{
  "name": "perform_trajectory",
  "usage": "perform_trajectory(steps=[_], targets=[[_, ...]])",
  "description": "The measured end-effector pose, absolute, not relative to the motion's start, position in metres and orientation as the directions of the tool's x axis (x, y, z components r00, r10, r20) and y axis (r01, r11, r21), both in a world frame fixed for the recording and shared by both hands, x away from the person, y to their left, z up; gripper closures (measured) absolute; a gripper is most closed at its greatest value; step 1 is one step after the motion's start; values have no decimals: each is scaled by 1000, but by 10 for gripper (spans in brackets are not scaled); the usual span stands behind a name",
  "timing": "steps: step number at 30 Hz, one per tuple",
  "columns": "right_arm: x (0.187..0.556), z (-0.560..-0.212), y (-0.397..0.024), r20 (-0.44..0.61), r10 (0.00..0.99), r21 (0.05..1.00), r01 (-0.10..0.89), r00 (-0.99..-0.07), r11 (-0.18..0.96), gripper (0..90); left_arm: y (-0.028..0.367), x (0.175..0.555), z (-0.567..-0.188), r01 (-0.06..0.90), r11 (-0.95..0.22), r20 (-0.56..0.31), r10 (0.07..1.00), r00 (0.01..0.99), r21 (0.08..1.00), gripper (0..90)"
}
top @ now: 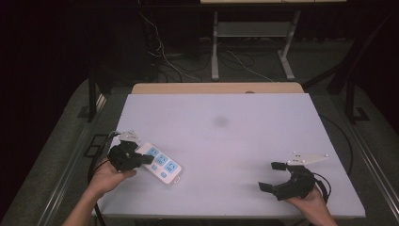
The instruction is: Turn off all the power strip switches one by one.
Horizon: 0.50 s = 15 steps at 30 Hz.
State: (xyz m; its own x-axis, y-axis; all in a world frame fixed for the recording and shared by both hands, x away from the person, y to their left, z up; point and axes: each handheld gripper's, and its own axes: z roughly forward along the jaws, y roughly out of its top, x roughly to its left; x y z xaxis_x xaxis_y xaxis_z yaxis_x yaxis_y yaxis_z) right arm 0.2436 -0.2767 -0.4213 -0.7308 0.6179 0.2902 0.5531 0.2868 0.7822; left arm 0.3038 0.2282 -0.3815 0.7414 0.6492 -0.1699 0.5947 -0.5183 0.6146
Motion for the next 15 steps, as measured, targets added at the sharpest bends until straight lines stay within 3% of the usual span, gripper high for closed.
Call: perform_trajectory(steps=[15], targets=[[244, -422, -276, 288, 616, 780, 553, -733, 293, 6, 225, 306, -392, 600, -526, -177, 645, 743, 603, 890]])
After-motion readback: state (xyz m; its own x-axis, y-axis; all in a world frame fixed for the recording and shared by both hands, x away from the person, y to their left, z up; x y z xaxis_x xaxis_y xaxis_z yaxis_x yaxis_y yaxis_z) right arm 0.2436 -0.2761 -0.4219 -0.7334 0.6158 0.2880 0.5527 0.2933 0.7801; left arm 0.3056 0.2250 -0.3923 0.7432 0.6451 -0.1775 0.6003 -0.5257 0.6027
